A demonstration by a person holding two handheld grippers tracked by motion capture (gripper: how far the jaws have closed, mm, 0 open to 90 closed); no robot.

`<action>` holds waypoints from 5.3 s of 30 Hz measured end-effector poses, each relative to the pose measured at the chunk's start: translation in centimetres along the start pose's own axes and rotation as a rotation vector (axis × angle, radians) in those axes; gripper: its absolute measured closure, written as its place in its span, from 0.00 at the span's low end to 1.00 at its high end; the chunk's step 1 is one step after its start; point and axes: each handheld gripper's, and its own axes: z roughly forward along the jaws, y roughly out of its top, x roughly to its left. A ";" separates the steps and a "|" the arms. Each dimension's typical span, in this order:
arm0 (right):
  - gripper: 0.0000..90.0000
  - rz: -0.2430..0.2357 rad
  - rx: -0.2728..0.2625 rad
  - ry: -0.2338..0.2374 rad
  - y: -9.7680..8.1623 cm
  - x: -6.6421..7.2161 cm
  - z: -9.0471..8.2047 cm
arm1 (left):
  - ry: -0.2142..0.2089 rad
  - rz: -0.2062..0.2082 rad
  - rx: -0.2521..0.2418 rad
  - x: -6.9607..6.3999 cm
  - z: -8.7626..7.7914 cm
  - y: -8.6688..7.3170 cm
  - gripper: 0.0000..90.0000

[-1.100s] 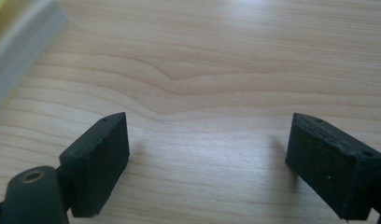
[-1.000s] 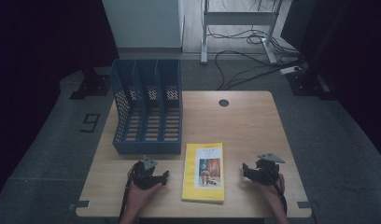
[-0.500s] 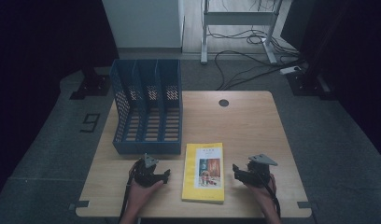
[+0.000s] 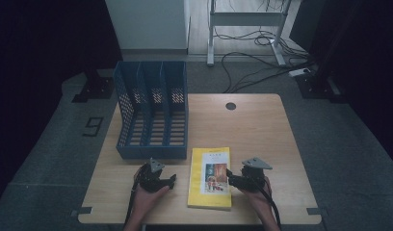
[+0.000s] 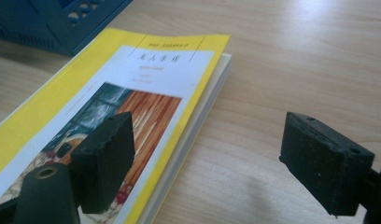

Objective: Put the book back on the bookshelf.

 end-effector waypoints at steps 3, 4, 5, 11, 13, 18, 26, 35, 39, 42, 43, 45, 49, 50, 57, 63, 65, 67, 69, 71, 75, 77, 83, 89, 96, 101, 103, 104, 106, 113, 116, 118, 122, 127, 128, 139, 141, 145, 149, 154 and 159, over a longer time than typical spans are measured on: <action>0.19 0.001 -0.003 0.011 -0.1 0.2 0.0 | 0.000 0.000 0.000 0.0 0.0 0.0 0.17; 0.19 0.001 -0.003 0.011 -0.1 0.2 0.0 | 0.000 0.000 0.000 0.0 0.0 0.0 0.17; 0.20 -0.001 -0.013 0.016 -0.1 0.4 -0.1 | 0.003 -0.002 -0.001 -0.1 0.0 0.0 0.17; 0.20 -0.005 -0.014 0.042 -0.1 1.0 0.0 | 0.022 -0.029 -0.010 -0.1 -0.1 0.0 0.21; 0.20 -0.015 -0.001 0.055 -0.3 1.5 0.4 | 0.019 -0.034 -0.013 -0.1 -0.1 0.0 0.22; 0.21 -0.029 0.014 0.064 -0.6 2.1 1.0 | 0.021 -0.023 -0.007 -0.2 0.0 0.0 0.20; 0.25 -0.062 0.049 0.085 -1.3 3.0 1.9 | 0.015 -0.019 -0.008 -0.2 0.0 0.0 0.20; 0.24 -0.055 0.062 0.098 -1.5 3.0 2.2 | -0.021 -0.042 -0.056 -0.3 -0.2 0.0 0.28; 0.25 -0.042 0.067 0.114 -1.5 2.8 2.3 | -0.068 -0.044 -0.073 -1.1 -0.6 0.4 0.28; 0.26 -0.033 0.068 0.119 -1.5 2.7 2.3 | -0.130 -0.064 -0.091 -1.6 -0.8 0.6 0.28; 0.26 -0.030 0.069 0.123 -1.5 2.7 2.3 | -0.175 -0.066 -0.100 -2.3 -1.0 0.8 0.28; 0.26 -0.031 0.067 0.122 -1.6 2.7 2.3 | -0.212 -0.065 -0.113 -3.1 -1.1 0.9 0.28; 0.26 -0.029 0.065 0.124 -1.6 2.7 2.4 | -0.239 -0.041 -0.106 -4.3 -0.9 1.1 0.28; 0.26 -0.027 0.063 0.124 -1.6 2.7 2.4 | -0.243 -0.032 -0.100 -4.7 -0.8 1.2 0.28; 0.26 -0.031 0.054 0.120 -1.7 2.7 2.3 | -0.280 0.005 -0.048 -6.2 0.0 0.9 0.28; 0.26 -0.027 0.053 0.123 -1.7 2.7 2.4 | -0.301 0.027 -0.033 -7.1 0.5 0.8 0.28; 0.26 -0.024 0.054 0.122 -1.7 2.7 2.4 | -0.323 0.023 -0.038 -7.5 0.7 0.8 0.28; 0.26 -0.023 0.054 0.121 -1.7 2.7 2.4 | -0.327 0.020 -0.039 -7.7 0.7 0.7 0.28; 0.25 -0.022 0.053 0.119 -1.7 2.8 2.4 | -0.316 0.020 -0.049 -7.9 0.7 0.6 0.28; 0.25 -0.022 0.053 0.119 -1.7 2.8 2.4 | -0.312 0.015 -0.056 -7.9 0.7 0.5 0.28; 0.25 -0.018 0.053 0.118 -1.7 2.8 2.4 | -0.314 0.013 -0.053 -7.9 0.7 0.5 0.28; 0.25 -0.010 0.054 0.118 -1.8 2.8 2.4 | -0.313 0.014 -0.053 -7.9 0.7 0.5 0.28; 0.25 -0.023 0.053 0.097 -1.7 3.2 2.3 | -0.311 0.015 -0.053 -8.0 0.7 0.5 0.28; 0.26 -0.046 0.045 0.086 -1.6 3.5 2.1 | -0.310 0.018 -0.053 -8.0 0.7 0.5 0.28; 0.28 -0.047 0.026 0.100 -1.3 3.6 1.5 | -0.310 0.016 -0.052 -8.0 0.7 0.5 0.28; 0.32 -0.078 -0.011 0.106 -0.9 4.2 0.7 | -0.312 0.017 -0.051 -7.9 0.7 0.5 0.27; 0.34 -0.083 -0.027 0.117 -0.7 4.4 0.3 | -0.314 0.016 -0.051 -7.9 0.7 0.5 0.27; 0.34 -0.083 -0.027 0.117 -0.7 4.4 0.3 | -0.314 0.016 -0.051 -7.9 0.7 0.5 0.27; 0.35 -0.101 -0.049 0.119 -0.5 4.8 -0.1 | -0.314 0.016 -0.051 -7.9 0.7 0.6 0.27; 0.40 -0.111 -0.082 0.138 -0.1 5.3 -0.9 | -0.318 0.012 -0.050 -7.9 0.7 0.6 0.27; 0.41 -0.117 -0.085 0.145 0.0 5.4 -1.1 | -0.319 0.012 -0.050 -7.8 0.7 0.6 0.27; 0.44 -0.139 -0.071 0.157 0.0 5.7 -1.1 | -0.320 0.011 -0.050 -7.8 0.7 0.6 0.27; 0.46 -0.165 -0.052 0.160 -0.1 5.9 -0.9 | -0.321 0.011 -0.050 -7.8 0.7 0.6 0.27; 0.47 -0.147 -0.037 0.160 -0.2 5.5 -0.4 | -0.320 0.015 -0.050 -7.8 0.7 0.6 0.27; 0.47 -0.146 -0.033 0.156 -0.3 5.3 -0.2 | -0.320 0.016 -0.050 -7.8 0.8 0.6 0.27; 0.40 -0.122 0.043 0.136 -1.1 4.8 1.5 | -0.318 0.023 -0.049 -7.8 0.8 0.6 0.27; 0.41 -0.107 0.041 0.152 -1.0 4.5 1.6 | -0.318 0.023 -0.050 -7.8 0.8 0.6 0.27; 0.45 -0.084 0.035 0.164 -0.9 3.9 1.7 | -0.319 0.023 -0.049 -7.8 0.8 0.6 0.27; 0.50 -0.052 0.015 0.174 -0.7 3.2 1.7 | -0.319 0.023 -0.050 -7.8 0.8 0.6 0.27; 0.56 -0.028 -0.004 0.201 -0.6 2.8 1.9 | -0.319 0.024 -0.050 -7.8 0.8 0.6 0.27; 0.69 0.016 -0.019 0.254 -0.5 2.1 1.8 | -0.320 0.024 -0.049 -7.8 0.8 0.6 0.27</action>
